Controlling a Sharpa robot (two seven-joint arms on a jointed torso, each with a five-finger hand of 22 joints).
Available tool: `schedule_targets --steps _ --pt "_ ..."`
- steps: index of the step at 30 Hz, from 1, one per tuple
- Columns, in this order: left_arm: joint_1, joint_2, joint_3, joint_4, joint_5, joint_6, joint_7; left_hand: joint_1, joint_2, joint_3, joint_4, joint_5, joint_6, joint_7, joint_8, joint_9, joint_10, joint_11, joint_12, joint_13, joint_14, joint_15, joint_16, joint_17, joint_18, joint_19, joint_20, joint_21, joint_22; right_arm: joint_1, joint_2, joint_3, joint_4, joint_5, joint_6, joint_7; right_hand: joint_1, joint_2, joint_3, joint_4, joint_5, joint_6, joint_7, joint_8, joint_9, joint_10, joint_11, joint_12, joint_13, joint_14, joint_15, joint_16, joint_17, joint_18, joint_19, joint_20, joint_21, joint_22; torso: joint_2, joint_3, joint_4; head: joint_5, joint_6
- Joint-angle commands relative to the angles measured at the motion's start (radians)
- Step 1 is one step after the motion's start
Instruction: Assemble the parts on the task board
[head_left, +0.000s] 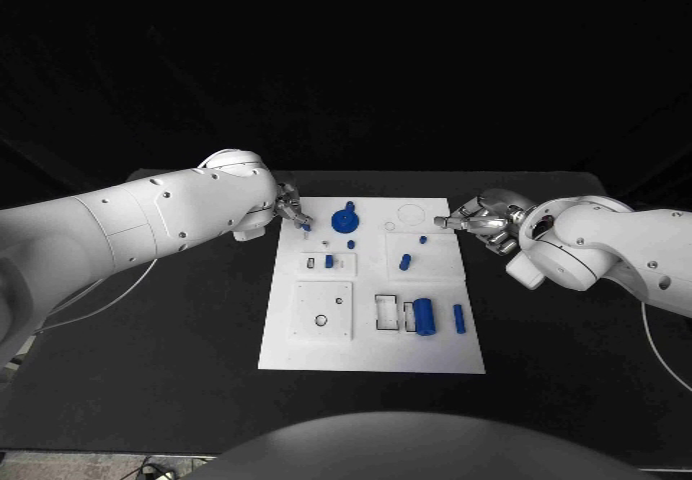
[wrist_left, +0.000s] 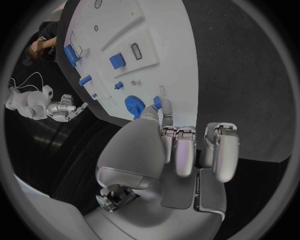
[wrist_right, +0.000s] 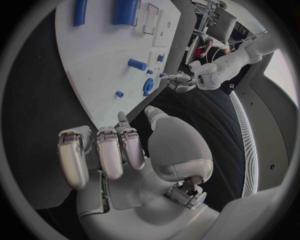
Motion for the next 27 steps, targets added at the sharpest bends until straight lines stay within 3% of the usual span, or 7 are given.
schedule_targets --steps 1,27 --pt "0.005 -0.003 0.001 0.007 0.005 -0.015 0.009 -0.003 -0.012 0.005 0.001 0.005 0.018 -0.012 -0.003 0.001 0.165 -0.059 0.000 0.064 0.102 -0.007 0.003 0.263 -0.008 0.103 0.005 0.002 0.263 -0.001 0.000 0.000 -0.001 -0.006 0.014 -0.001 0.011 0.001 -0.005 -0.001 0.003 0.002 0.007 0.004 0.001 0.105 0.009 0.003 0.263 0.104 0.005 0.004 0.263 -0.007 0.106 0.007 0.004 0.263 -0.001 0.0006 -0.0001 0.001 0.000" --pt "0.015 -0.026 0.001 0.036 0.003 0.027 0.010 -0.014 -0.018 0.007 0.002 0.005 0.023 -0.012 -0.006 -0.001 0.165 -0.059 0.000 0.064 0.102 -0.007 0.003 0.263 -0.008 0.103 0.005 0.002 0.263 -0.004 0.001 0.000 -0.004 -0.006 0.014 -0.001 0.011 0.001 -0.005 -0.001 0.003 0.002 0.007 0.004 0.001 0.105 0.009 0.003 0.263 0.104 0.005 0.004 0.263 -0.007 0.106 0.007 0.004 0.263 0.000 0.0007 -0.0013 0.001 0.000"
